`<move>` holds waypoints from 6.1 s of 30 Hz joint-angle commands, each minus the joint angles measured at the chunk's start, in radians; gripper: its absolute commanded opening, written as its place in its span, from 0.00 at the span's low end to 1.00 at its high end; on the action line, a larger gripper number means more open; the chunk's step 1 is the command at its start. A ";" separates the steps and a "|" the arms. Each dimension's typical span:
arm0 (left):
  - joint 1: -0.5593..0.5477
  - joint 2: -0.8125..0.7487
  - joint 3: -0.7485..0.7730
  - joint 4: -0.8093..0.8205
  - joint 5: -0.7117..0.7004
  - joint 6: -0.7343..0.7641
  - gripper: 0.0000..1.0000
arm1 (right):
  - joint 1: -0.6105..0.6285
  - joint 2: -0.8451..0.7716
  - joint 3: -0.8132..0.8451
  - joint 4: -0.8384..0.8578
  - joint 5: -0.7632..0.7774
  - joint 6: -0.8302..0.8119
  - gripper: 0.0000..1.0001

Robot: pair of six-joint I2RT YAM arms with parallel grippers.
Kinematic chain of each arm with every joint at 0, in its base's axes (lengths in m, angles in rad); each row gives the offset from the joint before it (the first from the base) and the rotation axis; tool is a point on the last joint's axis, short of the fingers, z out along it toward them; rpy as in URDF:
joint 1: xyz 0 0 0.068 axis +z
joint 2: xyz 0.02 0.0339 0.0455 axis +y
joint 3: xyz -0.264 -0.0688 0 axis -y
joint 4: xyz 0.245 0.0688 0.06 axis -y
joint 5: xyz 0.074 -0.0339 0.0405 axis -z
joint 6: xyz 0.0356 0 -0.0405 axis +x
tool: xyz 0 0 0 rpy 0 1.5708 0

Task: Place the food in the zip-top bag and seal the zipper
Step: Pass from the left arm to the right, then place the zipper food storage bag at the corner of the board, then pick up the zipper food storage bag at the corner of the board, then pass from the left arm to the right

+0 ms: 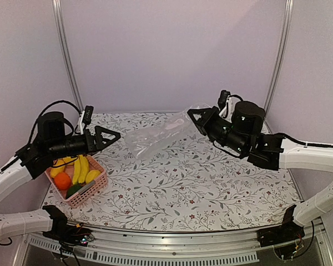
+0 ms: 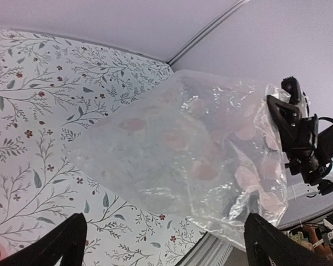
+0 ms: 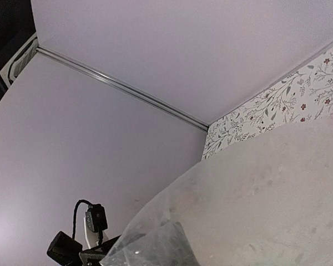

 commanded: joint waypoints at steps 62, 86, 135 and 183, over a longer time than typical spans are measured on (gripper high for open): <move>-0.154 0.805 -0.011 0.439 0.050 -0.212 0.58 | -0.067 -0.337 -0.128 -1.010 -0.197 -0.297 0.97; -0.149 0.874 0.050 0.625 0.089 -0.238 0.00 | -0.067 -0.384 -0.158 -0.912 -0.148 -0.242 0.96; -0.110 0.115 0.062 0.697 0.292 -0.096 0.00 | -0.166 -0.317 -0.310 0.096 -0.558 -0.403 0.70; -0.140 0.262 0.457 -0.260 0.190 0.545 0.91 | -0.022 -0.060 0.276 -0.823 -0.738 -0.776 0.00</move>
